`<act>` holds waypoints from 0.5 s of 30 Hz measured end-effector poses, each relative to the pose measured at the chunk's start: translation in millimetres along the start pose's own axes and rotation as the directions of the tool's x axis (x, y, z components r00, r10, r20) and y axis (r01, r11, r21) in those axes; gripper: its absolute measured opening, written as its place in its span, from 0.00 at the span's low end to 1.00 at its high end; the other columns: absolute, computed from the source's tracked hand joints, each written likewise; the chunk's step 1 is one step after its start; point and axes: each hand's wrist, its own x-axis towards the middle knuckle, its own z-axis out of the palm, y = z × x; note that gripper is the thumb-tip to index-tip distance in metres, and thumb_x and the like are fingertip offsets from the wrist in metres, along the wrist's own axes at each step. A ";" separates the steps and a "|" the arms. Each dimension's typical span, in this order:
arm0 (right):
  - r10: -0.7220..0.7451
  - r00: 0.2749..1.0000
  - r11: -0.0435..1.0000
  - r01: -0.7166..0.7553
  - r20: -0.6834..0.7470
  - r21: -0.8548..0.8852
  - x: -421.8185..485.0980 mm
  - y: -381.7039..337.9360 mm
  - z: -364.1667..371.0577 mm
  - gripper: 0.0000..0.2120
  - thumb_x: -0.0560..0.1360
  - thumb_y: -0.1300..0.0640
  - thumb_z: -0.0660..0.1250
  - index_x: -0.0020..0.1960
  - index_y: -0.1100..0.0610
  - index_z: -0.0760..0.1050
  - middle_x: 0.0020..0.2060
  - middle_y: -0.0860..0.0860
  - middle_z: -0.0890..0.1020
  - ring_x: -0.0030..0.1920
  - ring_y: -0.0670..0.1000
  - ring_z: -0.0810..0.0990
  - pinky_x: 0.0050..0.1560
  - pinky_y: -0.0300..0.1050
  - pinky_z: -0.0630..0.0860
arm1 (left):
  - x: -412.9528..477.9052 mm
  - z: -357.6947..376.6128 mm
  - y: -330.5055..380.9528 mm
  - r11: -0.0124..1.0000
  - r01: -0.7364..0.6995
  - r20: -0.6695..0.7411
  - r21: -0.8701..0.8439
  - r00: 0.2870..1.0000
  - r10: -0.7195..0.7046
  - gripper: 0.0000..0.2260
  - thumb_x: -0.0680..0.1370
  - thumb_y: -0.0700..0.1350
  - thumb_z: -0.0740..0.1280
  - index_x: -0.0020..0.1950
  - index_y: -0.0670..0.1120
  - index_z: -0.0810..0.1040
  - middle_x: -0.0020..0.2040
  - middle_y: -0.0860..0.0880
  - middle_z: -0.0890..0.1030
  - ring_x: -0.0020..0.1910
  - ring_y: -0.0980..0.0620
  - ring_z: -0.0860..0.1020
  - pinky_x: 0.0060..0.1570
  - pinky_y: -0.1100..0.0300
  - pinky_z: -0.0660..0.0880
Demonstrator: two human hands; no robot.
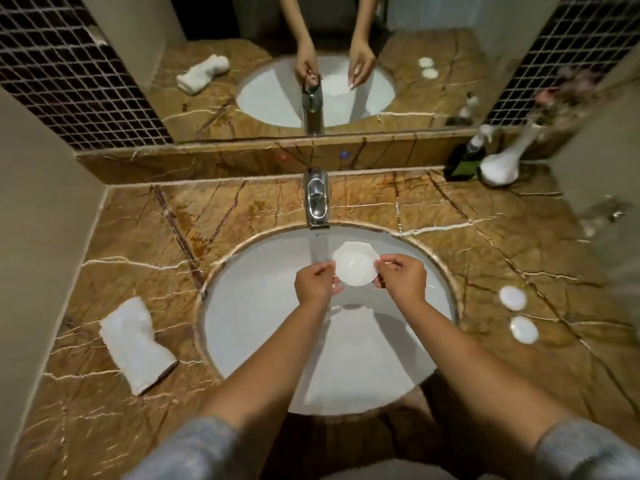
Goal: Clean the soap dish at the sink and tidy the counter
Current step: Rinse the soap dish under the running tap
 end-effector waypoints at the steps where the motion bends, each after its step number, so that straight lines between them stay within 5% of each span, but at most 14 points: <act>1: 0.000 1.000 1.000 0.000 -0.022 0.019 11.6 -0.7 -8.9 0.07 0.72 0.64 0.70 0.49 0.65 0.81 0.33 0.59 0.82 0.25 0.50 0.80 0.30 0.42 0.80 | 2.0 16.0 3.8 1.000 -0.006 0.016 0.012 1.000 0.006 0.10 0.78 0.37 0.66 0.56 0.35 0.80 0.44 0.41 0.80 0.39 0.44 0.80 0.32 0.62 0.80; 6: -0.052 0.996 0.997 0.055 -0.074 0.045 68.7 -23.5 -28.3 0.08 0.72 0.62 0.71 0.49 0.64 0.81 0.36 0.59 0.82 0.30 0.54 0.80 0.27 0.40 0.79 | 26.5 73.8 31.0 0.998 -0.062 0.019 0.016 0.998 0.061 0.09 0.78 0.35 0.65 0.56 0.32 0.80 0.46 0.39 0.81 0.38 0.45 0.80 0.48 0.52 0.80; 12: -0.058 0.997 0.997 0.061 -0.054 0.047 121.0 -42.9 -19.0 0.07 0.74 0.61 0.69 0.51 0.59 0.83 0.37 0.57 0.83 0.28 0.55 0.81 0.35 0.49 0.82 | 56.1 107.5 55.7 0.989 -0.117 -0.093 0.091 0.988 0.126 0.08 0.78 0.34 0.64 0.55 0.35 0.81 0.53 0.35 0.82 0.48 0.37 0.83 0.44 0.56 0.81; 15: -0.069 0.996 0.998 0.070 -0.051 0.011 140.4 -49.2 -12.6 0.07 0.74 0.59 0.69 0.50 0.57 0.83 0.38 0.55 0.84 0.27 0.51 0.81 0.29 0.44 0.80 | 69.7 117.3 62.9 0.978 -0.148 -0.144 0.150 0.975 0.170 0.08 0.78 0.35 0.64 0.53 0.36 0.82 0.50 0.36 0.83 0.40 0.42 0.83 0.28 0.69 0.77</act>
